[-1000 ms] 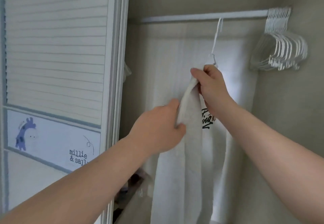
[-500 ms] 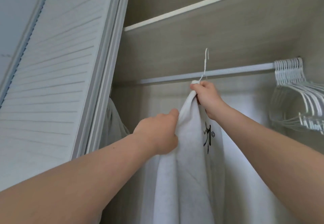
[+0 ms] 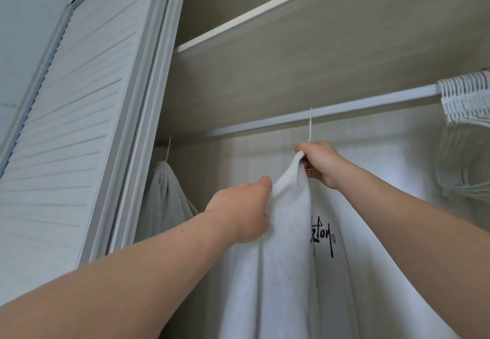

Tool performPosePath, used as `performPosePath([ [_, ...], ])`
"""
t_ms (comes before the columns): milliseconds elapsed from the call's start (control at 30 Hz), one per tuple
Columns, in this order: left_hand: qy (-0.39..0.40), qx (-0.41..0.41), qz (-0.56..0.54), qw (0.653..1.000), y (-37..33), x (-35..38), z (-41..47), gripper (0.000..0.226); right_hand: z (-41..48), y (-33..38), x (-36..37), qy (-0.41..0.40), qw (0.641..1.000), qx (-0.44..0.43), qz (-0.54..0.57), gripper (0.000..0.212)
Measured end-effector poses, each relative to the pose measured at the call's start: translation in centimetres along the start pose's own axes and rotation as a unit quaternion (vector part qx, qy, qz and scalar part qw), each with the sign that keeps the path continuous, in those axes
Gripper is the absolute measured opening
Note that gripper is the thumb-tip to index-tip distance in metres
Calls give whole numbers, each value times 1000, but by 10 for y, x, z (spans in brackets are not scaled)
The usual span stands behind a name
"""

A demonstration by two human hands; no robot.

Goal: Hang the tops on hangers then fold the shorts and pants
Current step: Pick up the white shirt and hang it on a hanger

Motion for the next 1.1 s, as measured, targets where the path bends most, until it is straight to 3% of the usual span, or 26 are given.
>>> performPosePath([
  [167,-20,21,8,1000,1,6,-7,21,-11,0,3,-6,998,24,-57,14],
  [233,-28,35,12,999,-1,6,-10,21,-16,14,-1,-26,988,24,-150,27],
  [367,-36,55,6,998,-4,9,-13,19,-33,45,6,-34,931,26,-363,63],
  [467,-38,62,-4,997,-6,14,-16,18,-45,49,29,26,906,44,-420,43],
  [600,-28,59,-15,998,-4,19,-17,19,-50,48,48,37,907,16,-419,21],
  [900,-2,33,-6,999,27,30,-12,20,-27,28,80,67,948,-85,-301,22],
  [1100,29,-13,21,999,70,45,-6,23,4,5,127,101,950,-115,-273,19],
])
Point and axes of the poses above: each hand's wrist, its own z-axis towards the middle knuckle, its own x-axis out of the palm, y = z × x, the point moved 10 cm from there along z, towards the middle knuckle, and after that the axes turned 8 degrees about y, right-handed, at the moved point
